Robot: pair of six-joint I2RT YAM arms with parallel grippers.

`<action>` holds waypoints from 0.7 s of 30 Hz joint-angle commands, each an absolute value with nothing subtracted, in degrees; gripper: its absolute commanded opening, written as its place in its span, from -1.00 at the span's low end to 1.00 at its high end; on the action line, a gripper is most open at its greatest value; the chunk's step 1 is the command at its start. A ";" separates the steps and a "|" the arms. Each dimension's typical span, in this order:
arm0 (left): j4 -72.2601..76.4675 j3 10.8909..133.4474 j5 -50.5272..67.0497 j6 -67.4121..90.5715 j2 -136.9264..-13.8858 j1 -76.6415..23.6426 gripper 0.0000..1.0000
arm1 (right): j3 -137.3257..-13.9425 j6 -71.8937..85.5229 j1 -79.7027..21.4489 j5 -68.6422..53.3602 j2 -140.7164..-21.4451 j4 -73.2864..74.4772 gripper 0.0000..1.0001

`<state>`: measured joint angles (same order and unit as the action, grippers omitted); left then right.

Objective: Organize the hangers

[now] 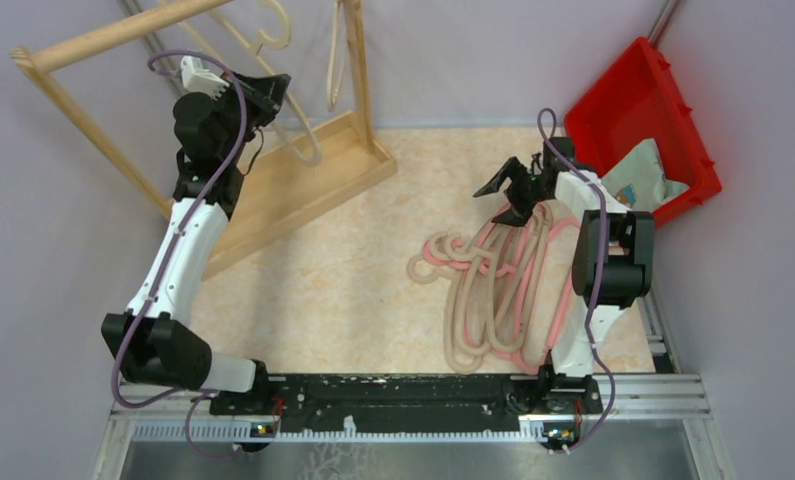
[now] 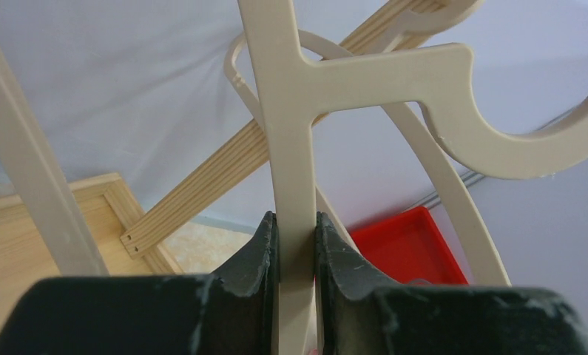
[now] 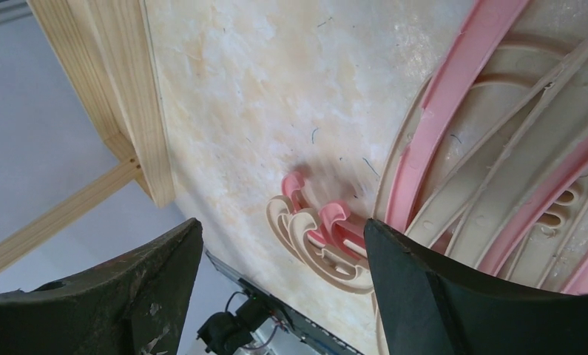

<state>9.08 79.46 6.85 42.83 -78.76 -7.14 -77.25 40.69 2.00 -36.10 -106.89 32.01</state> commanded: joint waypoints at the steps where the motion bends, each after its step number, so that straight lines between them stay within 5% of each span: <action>1: 16.46 83.73 5.44 46.60 -80.60 -6.37 -1.00 | -80.42 40.69 2.07 -36.52 -104.18 31.30 0.60; 21: 14.45 91.88 6.50 59.47 -91.78 -5.38 -1.00 | -81.82 40.61 2.11 -35.18 -104.94 33.22 0.59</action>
